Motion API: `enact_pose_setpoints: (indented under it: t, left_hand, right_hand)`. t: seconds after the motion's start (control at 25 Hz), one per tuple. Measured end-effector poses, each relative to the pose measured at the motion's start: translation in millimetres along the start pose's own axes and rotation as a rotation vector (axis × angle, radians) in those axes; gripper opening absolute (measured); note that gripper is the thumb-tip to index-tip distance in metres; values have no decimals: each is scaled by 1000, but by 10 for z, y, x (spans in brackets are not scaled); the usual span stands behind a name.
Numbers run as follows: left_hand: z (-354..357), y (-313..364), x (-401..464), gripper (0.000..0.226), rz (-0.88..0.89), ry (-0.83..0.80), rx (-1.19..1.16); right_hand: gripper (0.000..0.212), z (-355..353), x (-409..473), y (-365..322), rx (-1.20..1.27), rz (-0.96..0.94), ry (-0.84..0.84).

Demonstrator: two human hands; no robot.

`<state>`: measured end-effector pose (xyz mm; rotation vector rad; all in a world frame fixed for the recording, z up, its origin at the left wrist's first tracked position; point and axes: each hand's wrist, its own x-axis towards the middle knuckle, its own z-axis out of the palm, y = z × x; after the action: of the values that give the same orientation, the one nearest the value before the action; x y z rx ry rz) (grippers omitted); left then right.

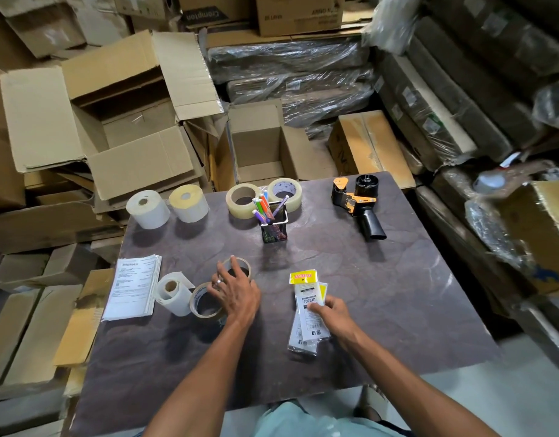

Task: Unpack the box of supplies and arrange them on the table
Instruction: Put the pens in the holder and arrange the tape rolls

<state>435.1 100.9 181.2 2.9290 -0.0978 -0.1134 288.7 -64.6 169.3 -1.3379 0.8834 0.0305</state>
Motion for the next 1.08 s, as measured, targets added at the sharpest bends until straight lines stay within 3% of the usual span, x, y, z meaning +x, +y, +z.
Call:
enact_pose_setpoints:
  t: [0.28, 0.48, 0.68, 1.08]
  left_hand:
    - [-22, 234, -240, 86, 141, 97, -155]
    - [66, 497, -540, 96, 245, -15, -405]
    - [193, 774, -831, 109, 299, -89, -493]
    - [292, 1952, -1290, 98, 448, -74, -641]
  right_hand:
    - [10, -184, -27, 20, 27, -18, 43]
    - [9, -525, -52, 50, 90, -27, 136]
    - [10, -909, -115, 4, 212, -15, 192]
    - [17, -2092, -22, -152, 312, -38, 209]
